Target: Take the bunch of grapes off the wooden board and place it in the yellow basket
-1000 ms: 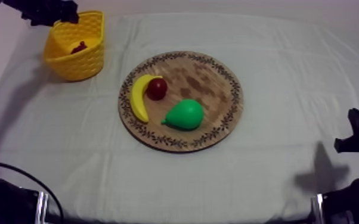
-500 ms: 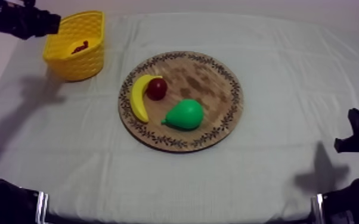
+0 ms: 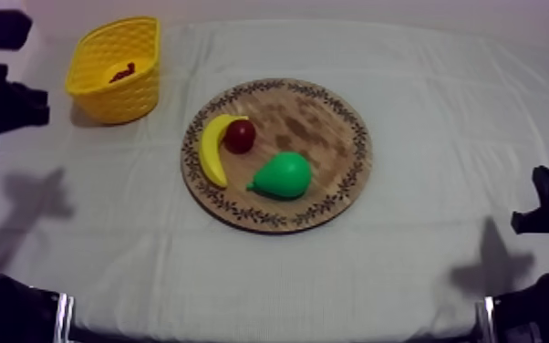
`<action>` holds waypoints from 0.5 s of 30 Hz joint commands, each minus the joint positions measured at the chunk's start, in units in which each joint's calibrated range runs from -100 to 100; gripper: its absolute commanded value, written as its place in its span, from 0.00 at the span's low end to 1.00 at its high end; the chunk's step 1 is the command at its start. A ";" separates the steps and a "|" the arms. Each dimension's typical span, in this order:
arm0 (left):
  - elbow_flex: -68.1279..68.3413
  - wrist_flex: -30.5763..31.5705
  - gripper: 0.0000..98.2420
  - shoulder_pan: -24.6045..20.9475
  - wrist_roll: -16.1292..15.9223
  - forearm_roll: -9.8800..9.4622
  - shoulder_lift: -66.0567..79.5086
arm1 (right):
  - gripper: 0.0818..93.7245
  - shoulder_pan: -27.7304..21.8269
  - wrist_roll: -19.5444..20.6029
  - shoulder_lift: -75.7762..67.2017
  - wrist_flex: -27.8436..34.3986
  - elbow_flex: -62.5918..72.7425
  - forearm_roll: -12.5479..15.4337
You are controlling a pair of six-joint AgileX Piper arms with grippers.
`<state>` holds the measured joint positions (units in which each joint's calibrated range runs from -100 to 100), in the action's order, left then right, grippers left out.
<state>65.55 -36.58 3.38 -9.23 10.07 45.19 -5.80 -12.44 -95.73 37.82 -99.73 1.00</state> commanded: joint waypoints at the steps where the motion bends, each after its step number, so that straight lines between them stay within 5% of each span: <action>1: 8.67 3.02 0.00 -0.14 -0.04 0.01 8.93 | 0.00 -0.02 0.01 -0.02 0.00 -0.04 0.00; 8: 19.74 7.39 0.00 -0.23 -0.60 -0.42 22.82 | 0.00 -0.02 0.01 -0.02 0.00 -0.04 0.00; 15: 24.48 5.04 0.00 -0.59 0.86 -3.42 35.19 | 0.00 -0.02 0.01 -0.02 0.00 -0.04 0.00</action>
<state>89.17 -31.20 2.83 -8.67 7.11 75.57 -5.80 -12.44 -95.73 37.82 -99.73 1.00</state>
